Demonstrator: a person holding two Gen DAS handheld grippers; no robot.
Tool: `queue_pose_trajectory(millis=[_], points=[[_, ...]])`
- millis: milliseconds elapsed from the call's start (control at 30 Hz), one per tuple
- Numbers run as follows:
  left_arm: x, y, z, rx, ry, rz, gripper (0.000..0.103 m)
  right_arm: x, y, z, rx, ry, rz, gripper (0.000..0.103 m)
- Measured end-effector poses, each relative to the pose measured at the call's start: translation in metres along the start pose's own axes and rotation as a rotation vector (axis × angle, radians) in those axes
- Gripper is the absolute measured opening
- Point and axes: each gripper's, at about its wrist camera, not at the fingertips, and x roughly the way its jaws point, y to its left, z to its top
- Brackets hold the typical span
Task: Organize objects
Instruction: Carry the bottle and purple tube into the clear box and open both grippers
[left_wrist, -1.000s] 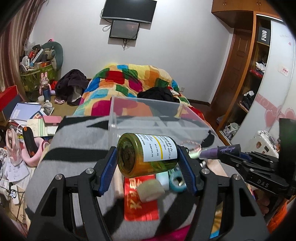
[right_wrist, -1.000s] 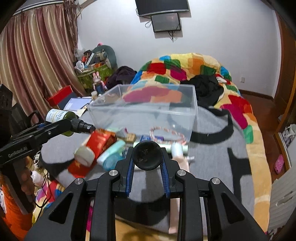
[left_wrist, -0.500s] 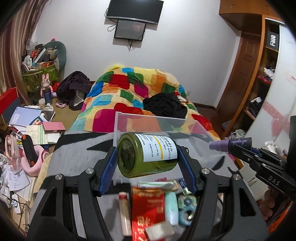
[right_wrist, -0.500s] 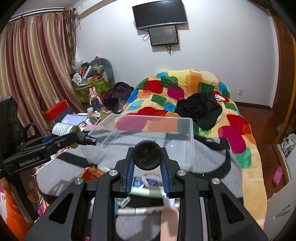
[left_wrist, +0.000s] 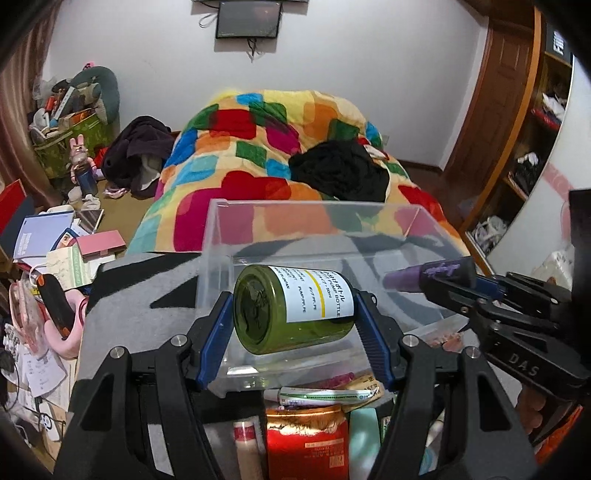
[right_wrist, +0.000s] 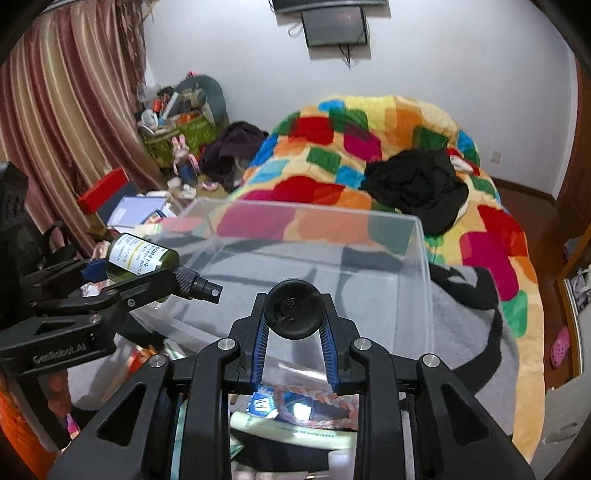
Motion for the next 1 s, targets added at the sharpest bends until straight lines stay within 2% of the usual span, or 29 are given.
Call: queue_pose_trajectory(millis=[333,400,433,467,567,767,1000], points=[[0.007,-0.004,-0.003,0.024,0.051,-0.026,0.065,0.008,-0.003,-0.002,0.004,0.059,-0.005,0.024],[0.002,-0.006,-0.004,0.032,0.044,-0.024,0.065,0.004,-0.002,-0.001,0.002,0.061,0.0,0.028],[0.0,-0.007,-0.004,0.035,0.039,-0.023,0.066,0.001,-0.002,-0.001,-0.001,0.056,-0.003,0.034],[-0.004,-0.008,-0.004,0.038,0.031,-0.023,0.068,-0.004,0.001,-0.002,-0.008,0.046,-0.009,0.041],[-0.016,-0.009,-0.005,0.044,0.004,-0.021,0.077,-0.017,0.008,-0.005,-0.045,0.011,-0.039,0.051],[-0.045,-0.013,-0.009,0.053,-0.065,-0.006,0.092,-0.042,0.021,-0.014,-0.106,-0.026,-0.06,0.062],[-0.08,-0.012,-0.026,0.063,-0.134,0.022,0.097,-0.081,0.025,-0.03,-0.123,-0.093,-0.067,0.072]])
